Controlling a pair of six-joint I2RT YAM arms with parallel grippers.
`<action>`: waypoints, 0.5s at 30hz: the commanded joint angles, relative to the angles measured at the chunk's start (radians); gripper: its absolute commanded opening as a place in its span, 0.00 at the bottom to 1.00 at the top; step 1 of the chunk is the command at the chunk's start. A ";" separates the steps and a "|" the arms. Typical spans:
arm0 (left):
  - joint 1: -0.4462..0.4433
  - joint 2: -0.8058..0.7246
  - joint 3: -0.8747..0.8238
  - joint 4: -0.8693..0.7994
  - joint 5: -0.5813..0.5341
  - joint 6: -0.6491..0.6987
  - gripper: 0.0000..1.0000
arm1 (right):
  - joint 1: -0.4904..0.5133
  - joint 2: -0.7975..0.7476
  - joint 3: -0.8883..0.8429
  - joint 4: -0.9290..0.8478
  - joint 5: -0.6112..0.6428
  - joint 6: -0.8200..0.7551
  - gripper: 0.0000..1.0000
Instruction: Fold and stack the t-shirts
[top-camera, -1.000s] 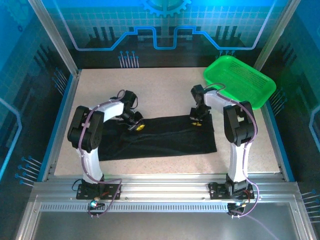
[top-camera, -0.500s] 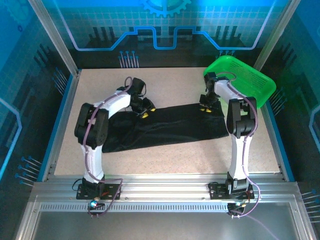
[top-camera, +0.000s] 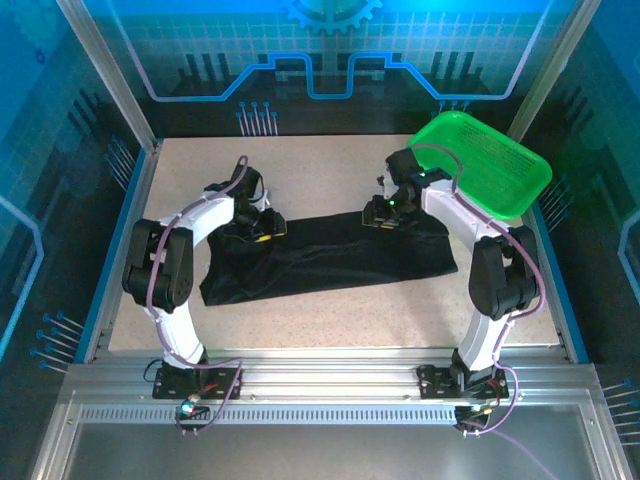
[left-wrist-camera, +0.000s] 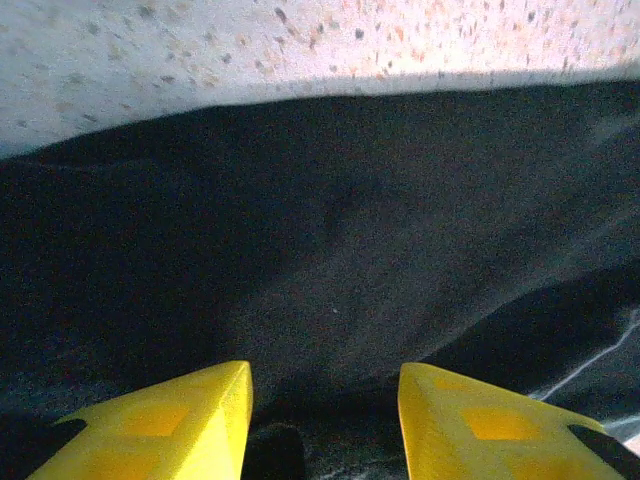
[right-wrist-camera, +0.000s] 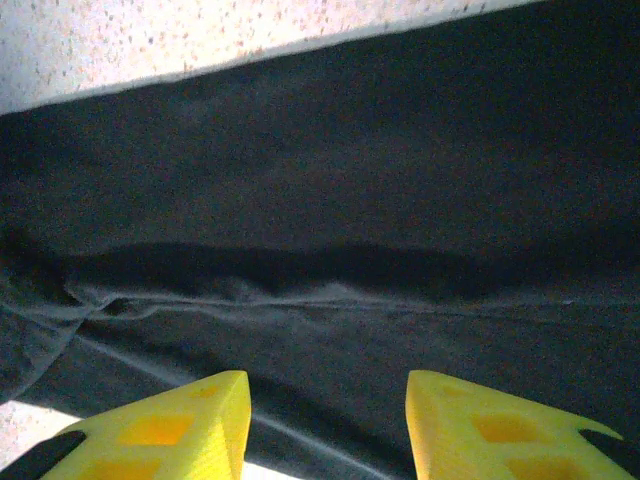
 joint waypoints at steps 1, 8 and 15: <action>-0.012 0.018 -0.028 0.023 0.046 0.104 0.43 | 0.006 -0.050 -0.008 0.013 -0.046 0.020 0.47; -0.030 -0.029 -0.115 0.049 0.058 0.093 0.36 | 0.006 -0.056 -0.015 0.005 -0.032 0.023 0.47; -0.055 -0.138 -0.148 0.056 0.010 -0.023 0.02 | 0.007 -0.049 -0.025 0.015 -0.036 0.033 0.46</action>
